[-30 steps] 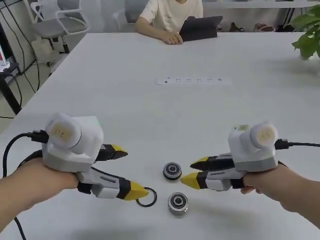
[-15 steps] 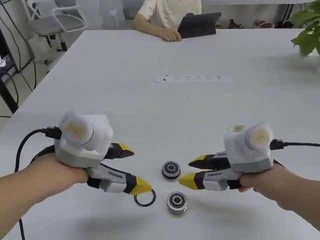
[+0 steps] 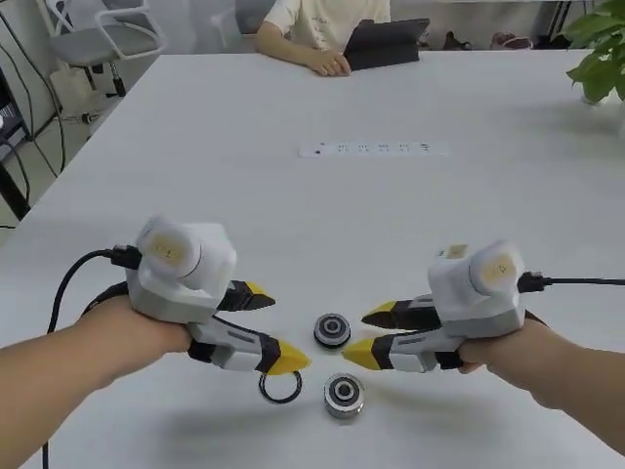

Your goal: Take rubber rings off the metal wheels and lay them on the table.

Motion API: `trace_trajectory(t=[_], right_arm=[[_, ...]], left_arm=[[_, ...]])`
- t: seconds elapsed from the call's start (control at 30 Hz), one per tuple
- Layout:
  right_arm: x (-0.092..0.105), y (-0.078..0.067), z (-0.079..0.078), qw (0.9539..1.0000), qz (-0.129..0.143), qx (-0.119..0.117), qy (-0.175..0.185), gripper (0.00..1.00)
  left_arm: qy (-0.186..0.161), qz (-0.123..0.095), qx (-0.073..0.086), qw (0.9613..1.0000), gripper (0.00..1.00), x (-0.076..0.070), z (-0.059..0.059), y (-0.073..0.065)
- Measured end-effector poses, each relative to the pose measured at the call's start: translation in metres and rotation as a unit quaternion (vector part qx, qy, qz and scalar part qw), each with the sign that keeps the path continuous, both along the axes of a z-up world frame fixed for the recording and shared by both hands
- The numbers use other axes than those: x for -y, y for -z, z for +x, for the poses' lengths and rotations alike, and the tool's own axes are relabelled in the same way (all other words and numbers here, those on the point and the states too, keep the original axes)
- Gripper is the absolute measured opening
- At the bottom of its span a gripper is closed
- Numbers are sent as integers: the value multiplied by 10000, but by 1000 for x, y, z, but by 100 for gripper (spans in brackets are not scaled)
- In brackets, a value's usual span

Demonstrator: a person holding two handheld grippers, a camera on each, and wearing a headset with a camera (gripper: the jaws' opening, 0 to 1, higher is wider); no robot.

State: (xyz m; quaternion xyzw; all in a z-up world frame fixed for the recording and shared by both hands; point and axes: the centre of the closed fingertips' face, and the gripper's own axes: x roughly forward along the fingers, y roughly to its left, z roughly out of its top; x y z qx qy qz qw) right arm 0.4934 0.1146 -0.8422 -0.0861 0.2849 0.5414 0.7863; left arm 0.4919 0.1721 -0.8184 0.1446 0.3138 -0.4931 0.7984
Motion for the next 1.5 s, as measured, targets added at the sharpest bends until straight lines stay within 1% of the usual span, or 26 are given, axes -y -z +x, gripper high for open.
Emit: trace_trajectory(t=[0.13, 0.27, 0.4, 0.57, 0.67, 0.97, 1.17, 1.37, 1.43, 1.5], right_arm=[[-1, 2, -1, 10000, 1, 9, -22, 33], [-2, 3, -1, 10000, -20, 12, -43, 32], [-1, 5, 0, 9999, -69, 38, -67, 32], [-1, 6, 1, 10000, -47, 59, -58, 31], [-1, 6, 1, 10000, -32, 63, -52, 31], [-1, 7, 1, 10000, -23, 72, -55, 31], [0, 7, 2, 10000, -11, 63, -38, 30], [-1, 7, 2, 10000, 13, 48, -33, 30], [-1, 8, 1, 10000, 14, 43, -36, 29], [-1, 8, 2, 10000, 18, 45, -27, 29]], left_arm=[[18, -27, -48, 10000, 51, 6, 3, 3], [75, 6, -50, 10000, 47, 11, 4, 6], [104, -8, -62, 9999, 44, 16, 7, 7], [127, -17, -58, 9999, 40, 22, 9, 7], [142, -28, -73, 9999, 38, 26, 10, 9], [217, -13, -89, 9997, 33, 34, 10, 13], [235, -59, -83, 9997, 30, 40, 11, 13], [274, -21, -52, 9996, 25, 44, 12, 15], [285, -28, -65, 9996, 23, 45, 12, 15], [312, 6, -39, 9995, 21, 46, 12, 16]])
